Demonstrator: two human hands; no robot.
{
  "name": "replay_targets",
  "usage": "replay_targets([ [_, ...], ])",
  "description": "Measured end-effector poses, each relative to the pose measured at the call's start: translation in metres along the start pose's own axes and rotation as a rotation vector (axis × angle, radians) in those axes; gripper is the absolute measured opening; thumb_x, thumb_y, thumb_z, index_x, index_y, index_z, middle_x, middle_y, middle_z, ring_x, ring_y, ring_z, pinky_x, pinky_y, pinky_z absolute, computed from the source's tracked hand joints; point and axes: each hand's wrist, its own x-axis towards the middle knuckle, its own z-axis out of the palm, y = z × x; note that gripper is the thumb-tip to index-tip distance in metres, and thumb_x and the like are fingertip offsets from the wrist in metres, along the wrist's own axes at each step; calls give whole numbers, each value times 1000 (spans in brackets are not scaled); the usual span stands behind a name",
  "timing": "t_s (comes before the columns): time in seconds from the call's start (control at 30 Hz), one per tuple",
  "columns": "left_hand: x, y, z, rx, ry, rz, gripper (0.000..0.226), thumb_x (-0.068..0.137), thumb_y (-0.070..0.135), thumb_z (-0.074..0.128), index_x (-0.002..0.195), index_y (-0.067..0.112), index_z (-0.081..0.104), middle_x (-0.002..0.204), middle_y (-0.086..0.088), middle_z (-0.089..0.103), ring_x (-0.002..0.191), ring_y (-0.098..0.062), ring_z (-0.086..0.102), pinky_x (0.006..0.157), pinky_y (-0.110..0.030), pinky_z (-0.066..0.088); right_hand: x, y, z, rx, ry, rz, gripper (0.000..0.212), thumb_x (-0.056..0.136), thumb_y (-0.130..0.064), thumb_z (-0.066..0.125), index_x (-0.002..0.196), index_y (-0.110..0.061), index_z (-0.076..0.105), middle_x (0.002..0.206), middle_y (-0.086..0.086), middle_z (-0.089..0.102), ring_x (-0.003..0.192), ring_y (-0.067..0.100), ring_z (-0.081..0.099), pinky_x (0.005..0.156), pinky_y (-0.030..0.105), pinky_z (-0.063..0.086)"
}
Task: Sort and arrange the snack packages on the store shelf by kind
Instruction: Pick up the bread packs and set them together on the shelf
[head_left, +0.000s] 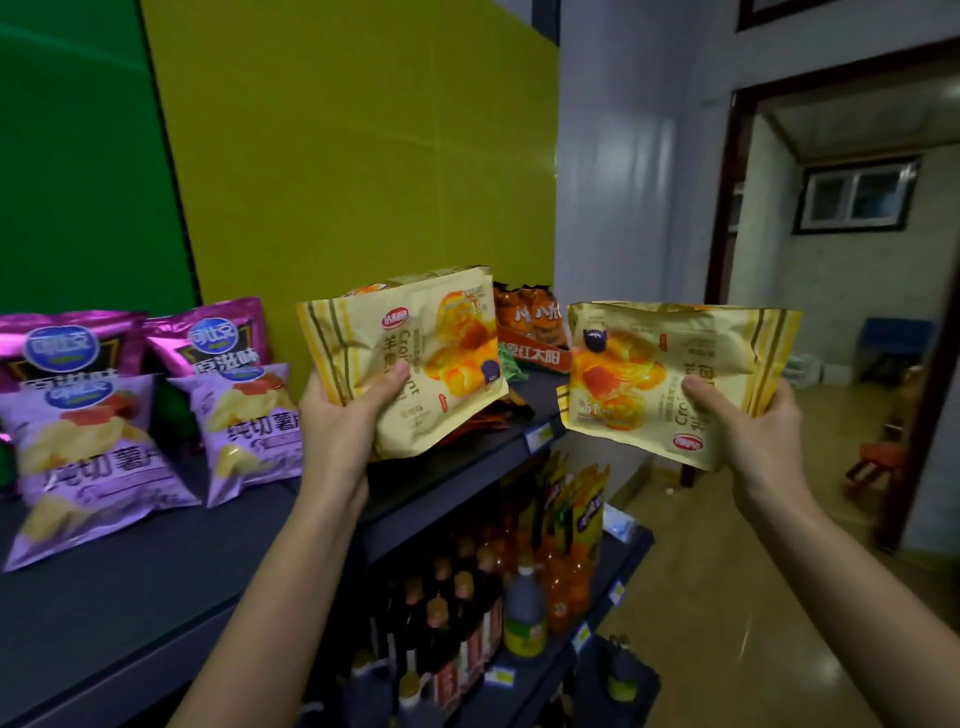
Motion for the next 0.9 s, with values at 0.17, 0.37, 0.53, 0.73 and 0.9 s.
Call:
replay_targets([
  [0.17, 41, -35, 54, -5, -3, -22, 37, 70, 9, 77, 100, 23, 61, 100, -1, 72, 85, -13, 70, 70, -25, 58, 76, 24, 16, -15, -8, -16, 44, 75, -25, 74, 110, -22, 48, 95, -6, 62, 90, 19, 63, 87, 46, 54],
  [0.37, 80, -62, 95, 37, 15, 8, 43, 69, 13, 78, 107, 20, 59, 101, 0, 72, 89, -14, 71, 74, -30, 57, 144, 68, 53, -10, -48, -15, 48, 76, -26, 73, 116, -21, 48, 109, 1, 60, 99, 24, 63, 85, 46, 55],
  [0.53, 100, -79, 111, 90, 75, 20, 45, 68, 14, 78, 108, 22, 58, 103, 0, 71, 90, -15, 71, 75, -31, 57, 182, 110, 83, -32, -100, -9, 51, 76, -25, 73, 119, -13, 48, 106, 2, 61, 99, 23, 61, 85, 40, 52],
  [0.73, 116, -99, 128, 141, 170, 79, 41, 68, 13, 76, 103, 23, 59, 95, 4, 71, 78, -7, 71, 66, -25, 58, 226, 156, 112, -73, -188, -53, 50, 77, -30, 72, 117, -12, 49, 111, 6, 62, 99, 22, 59, 83, 33, 48],
  [0.9, 120, -114, 151, 194, 226, 102, 32, 67, 13, 75, 91, 27, 60, 90, 5, 71, 75, -8, 70, 65, -26, 58, 256, 187, 128, -86, -354, -81, 67, 78, -35, 70, 133, -11, 40, 130, 7, 54, 119, 24, 51, 100, 37, 43],
])
